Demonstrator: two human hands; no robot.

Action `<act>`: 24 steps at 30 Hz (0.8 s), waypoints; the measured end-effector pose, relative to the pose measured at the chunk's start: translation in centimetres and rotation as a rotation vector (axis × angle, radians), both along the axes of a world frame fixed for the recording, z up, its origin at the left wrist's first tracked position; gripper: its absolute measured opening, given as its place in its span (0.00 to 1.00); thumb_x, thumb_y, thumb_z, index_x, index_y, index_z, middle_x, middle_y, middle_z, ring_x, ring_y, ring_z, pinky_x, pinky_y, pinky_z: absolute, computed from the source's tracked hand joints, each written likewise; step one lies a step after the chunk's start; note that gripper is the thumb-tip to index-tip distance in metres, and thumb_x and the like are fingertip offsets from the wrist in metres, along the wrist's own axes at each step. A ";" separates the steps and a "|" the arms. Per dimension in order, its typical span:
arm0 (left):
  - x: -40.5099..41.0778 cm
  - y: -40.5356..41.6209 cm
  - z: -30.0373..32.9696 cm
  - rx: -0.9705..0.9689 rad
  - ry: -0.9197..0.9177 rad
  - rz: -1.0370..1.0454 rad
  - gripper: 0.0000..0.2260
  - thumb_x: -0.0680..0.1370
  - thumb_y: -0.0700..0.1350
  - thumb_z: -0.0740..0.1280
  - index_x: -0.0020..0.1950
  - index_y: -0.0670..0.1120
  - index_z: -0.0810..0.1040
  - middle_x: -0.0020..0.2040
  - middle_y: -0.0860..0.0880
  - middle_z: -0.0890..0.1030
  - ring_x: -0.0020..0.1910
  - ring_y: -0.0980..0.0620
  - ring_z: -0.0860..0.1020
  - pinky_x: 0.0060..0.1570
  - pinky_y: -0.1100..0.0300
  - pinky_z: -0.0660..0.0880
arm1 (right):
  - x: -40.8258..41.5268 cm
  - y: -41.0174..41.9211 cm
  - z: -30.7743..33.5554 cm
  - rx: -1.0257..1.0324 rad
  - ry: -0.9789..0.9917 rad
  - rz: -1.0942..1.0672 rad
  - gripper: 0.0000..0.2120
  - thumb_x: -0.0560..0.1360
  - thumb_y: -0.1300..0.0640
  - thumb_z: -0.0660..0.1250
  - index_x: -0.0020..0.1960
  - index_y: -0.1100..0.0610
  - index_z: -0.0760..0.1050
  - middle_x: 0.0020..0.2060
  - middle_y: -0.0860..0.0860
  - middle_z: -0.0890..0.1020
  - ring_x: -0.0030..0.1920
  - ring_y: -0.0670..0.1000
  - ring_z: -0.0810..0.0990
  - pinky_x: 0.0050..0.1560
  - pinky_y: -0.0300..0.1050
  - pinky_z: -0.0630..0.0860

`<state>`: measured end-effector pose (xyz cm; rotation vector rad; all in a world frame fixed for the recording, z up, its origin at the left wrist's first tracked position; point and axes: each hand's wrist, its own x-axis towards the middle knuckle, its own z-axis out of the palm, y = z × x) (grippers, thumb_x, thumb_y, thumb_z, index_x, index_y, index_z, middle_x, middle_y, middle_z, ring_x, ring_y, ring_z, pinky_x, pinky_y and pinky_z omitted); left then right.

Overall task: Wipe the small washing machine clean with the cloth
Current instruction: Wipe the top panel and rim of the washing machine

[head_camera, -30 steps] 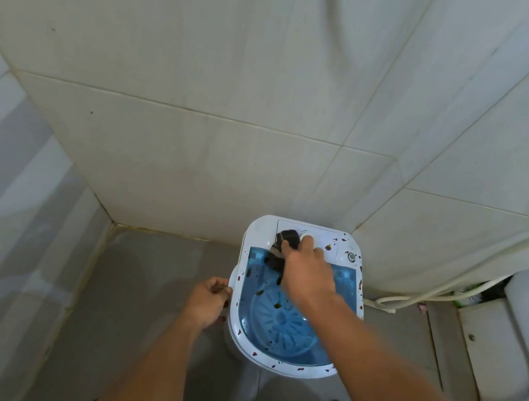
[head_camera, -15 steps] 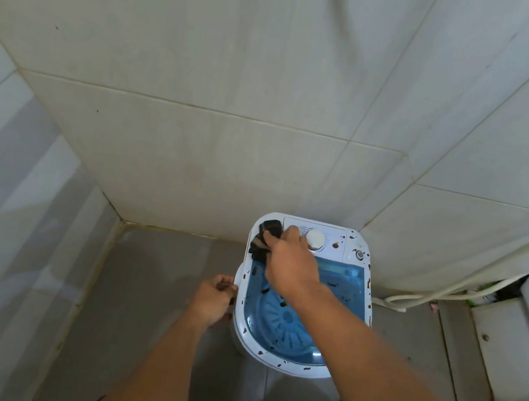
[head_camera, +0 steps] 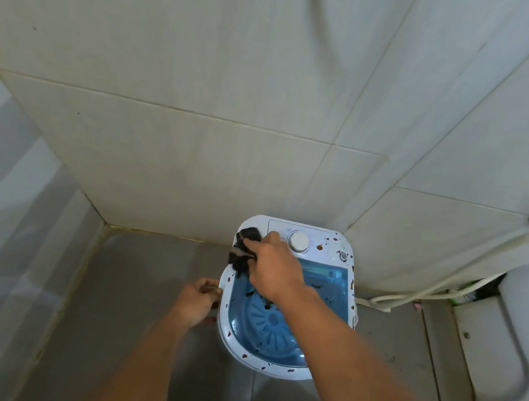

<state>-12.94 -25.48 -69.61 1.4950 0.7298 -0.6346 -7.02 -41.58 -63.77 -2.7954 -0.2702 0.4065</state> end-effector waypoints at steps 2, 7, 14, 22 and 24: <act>-0.1 -0.1 0.3 0.005 0.001 -0.008 0.08 0.82 0.38 0.66 0.61 0.40 0.78 0.58 0.40 0.84 0.57 0.41 0.84 0.43 0.52 0.82 | 1.0 -1.4 1.3 0.246 0.073 -0.090 0.23 0.80 0.57 0.67 0.73 0.46 0.73 0.61 0.56 0.76 0.63 0.59 0.77 0.65 0.47 0.73; -0.3 -0.4 0.7 0.015 -0.015 -0.002 0.09 0.82 0.38 0.65 0.62 0.40 0.78 0.59 0.39 0.84 0.55 0.41 0.84 0.40 0.54 0.80 | 3.0 -9.0 2.4 0.261 -0.295 -0.489 0.24 0.79 0.58 0.65 0.75 0.50 0.71 0.61 0.57 0.74 0.61 0.59 0.77 0.61 0.54 0.76; -0.3 -0.4 0.9 0.009 -0.015 -0.023 0.09 0.83 0.37 0.65 0.62 0.39 0.77 0.58 0.39 0.84 0.52 0.42 0.84 0.42 0.54 0.82 | 2.2 -14.6 -0.5 -0.041 -0.161 -0.394 0.23 0.80 0.57 0.62 0.75 0.48 0.70 0.61 0.57 0.72 0.59 0.61 0.74 0.53 0.55 0.78; -0.4 -0.4 0.9 0.005 -0.004 0.000 0.08 0.81 0.38 0.67 0.60 0.41 0.78 0.54 0.42 0.86 0.51 0.44 0.85 0.43 0.52 0.81 | 0.2 -13.3 -0.7 -0.183 -0.205 -0.171 0.27 0.76 0.60 0.65 0.74 0.45 0.70 0.59 0.54 0.72 0.55 0.59 0.73 0.48 0.53 0.77; -0.4 -0.5 0.9 0.006 -0.004 0.006 0.08 0.82 0.38 0.66 0.60 0.42 0.78 0.55 0.42 0.86 0.53 0.43 0.85 0.48 0.49 0.82 | -0.7 -13.6 -0.9 -0.127 -0.188 -0.082 0.25 0.77 0.59 0.65 0.73 0.44 0.72 0.59 0.53 0.73 0.57 0.59 0.74 0.50 0.54 0.77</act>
